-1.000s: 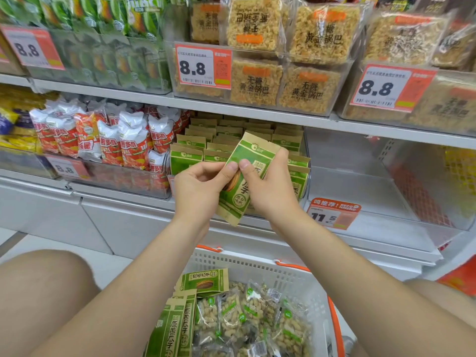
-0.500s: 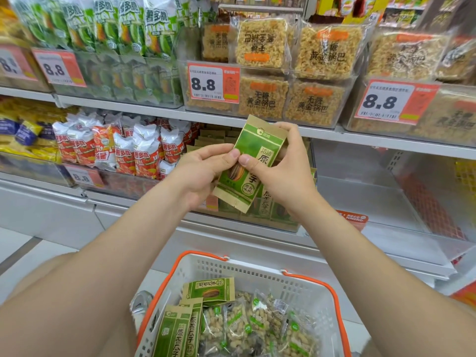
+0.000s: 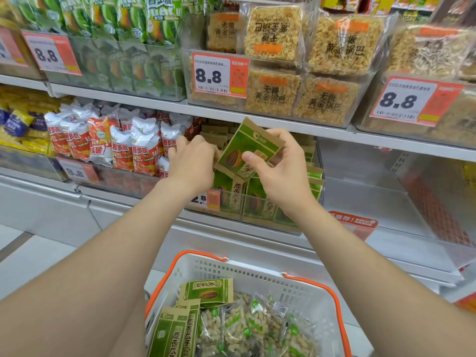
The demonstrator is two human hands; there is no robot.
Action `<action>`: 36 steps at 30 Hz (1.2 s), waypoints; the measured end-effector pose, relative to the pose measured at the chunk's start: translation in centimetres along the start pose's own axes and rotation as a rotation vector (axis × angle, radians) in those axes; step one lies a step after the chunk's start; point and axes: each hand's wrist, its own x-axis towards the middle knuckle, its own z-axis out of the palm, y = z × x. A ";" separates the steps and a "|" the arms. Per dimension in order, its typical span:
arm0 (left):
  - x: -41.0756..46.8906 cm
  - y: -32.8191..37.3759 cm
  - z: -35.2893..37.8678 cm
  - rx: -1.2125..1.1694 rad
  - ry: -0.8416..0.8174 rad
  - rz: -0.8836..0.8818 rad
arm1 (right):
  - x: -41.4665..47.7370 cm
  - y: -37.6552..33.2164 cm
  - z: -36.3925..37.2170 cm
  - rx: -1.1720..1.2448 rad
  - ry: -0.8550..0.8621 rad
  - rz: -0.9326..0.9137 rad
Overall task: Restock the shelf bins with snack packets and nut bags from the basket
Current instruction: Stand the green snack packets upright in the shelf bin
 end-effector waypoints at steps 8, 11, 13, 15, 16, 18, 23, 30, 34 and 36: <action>0.7 -0.6 0.2 -0.086 0.084 0.036 | 0.1 1.1 1.0 -0.384 -0.075 -0.119; 0.3 -0.2 -0.3 -0.088 0.072 0.038 | 0.3 0.9 1.3 -0.417 -0.084 -0.134; 0.0 0.0 -0.6 -0.096 0.069 0.022 | 0.5 0.8 1.5 -0.457 -0.111 -0.115; -0.1 0.0 -0.9 -0.120 0.076 -0.014 | 0.9 0.8 1.6 -0.539 -0.136 -0.100; -0.1 -0.1 -0.9 -0.128 0.080 -0.024 | 1.0 0.9 1.6 -0.588 -0.144 -0.097; 0.1 -0.3 -0.7 -0.161 0.088 -0.027 | 1.4 0.9 1.5 -0.669 -0.154 -0.103; 0.5 -0.2 -0.1 -0.260 0.105 -0.017 | 1.2 1.0 1.4 -0.704 -0.019 -0.165; 0.7 -0.8 0.2 -0.330 0.068 -0.010 | 0.8 0.3 2.8 -0.940 -0.063 -0.378; 1.1 -1.3 0.6 -0.336 0.077 -0.018 | 1.6 0.5 2.7 -0.975 -0.117 -0.315; 1.4 -1.5 0.8 -0.356 0.076 -0.009 | 1.9 0.4 2.4 -1.015 -0.119 -0.340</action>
